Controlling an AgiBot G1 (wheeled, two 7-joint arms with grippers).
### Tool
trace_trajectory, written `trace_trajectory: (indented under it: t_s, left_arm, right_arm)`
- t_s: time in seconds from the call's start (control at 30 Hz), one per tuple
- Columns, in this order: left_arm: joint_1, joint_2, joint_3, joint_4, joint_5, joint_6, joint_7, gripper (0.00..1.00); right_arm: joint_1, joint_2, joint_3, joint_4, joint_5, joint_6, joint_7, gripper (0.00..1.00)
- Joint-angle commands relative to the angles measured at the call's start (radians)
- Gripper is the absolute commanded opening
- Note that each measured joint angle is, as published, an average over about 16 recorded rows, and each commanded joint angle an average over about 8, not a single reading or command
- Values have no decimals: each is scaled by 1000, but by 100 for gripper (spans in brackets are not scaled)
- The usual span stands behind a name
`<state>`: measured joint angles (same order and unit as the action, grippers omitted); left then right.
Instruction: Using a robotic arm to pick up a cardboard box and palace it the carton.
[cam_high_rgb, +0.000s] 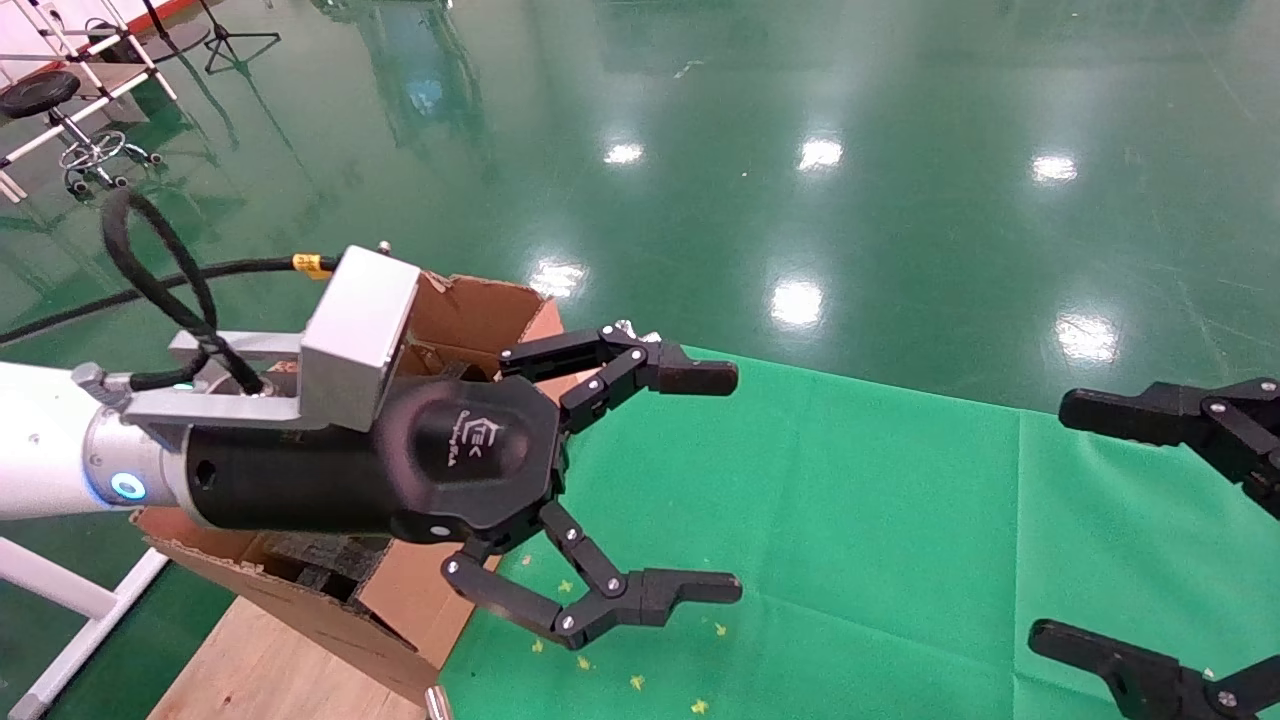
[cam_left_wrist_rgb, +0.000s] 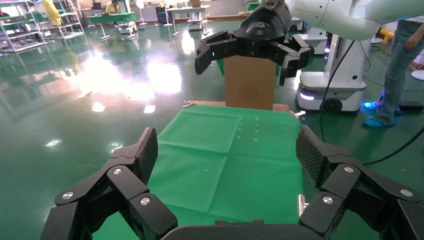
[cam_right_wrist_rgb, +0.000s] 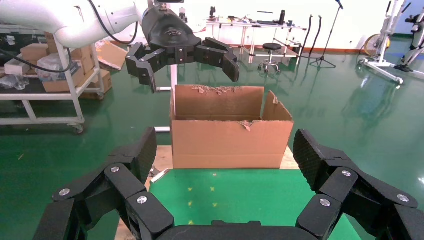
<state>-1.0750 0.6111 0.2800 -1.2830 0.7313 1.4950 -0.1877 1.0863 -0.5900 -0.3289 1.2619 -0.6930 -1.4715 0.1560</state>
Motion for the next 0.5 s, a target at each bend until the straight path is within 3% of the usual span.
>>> trace_trajectory:
  t_s: [0.03,0.5]
  left_arm:
    - [0,0,0,0,0,0,0,100]
    - [0,0,0,0,0,0,0,100]
  right_arm:
    - [0,0,0,0,0,0,0,100]
    - [0,0,0,0,0,0,0,100]
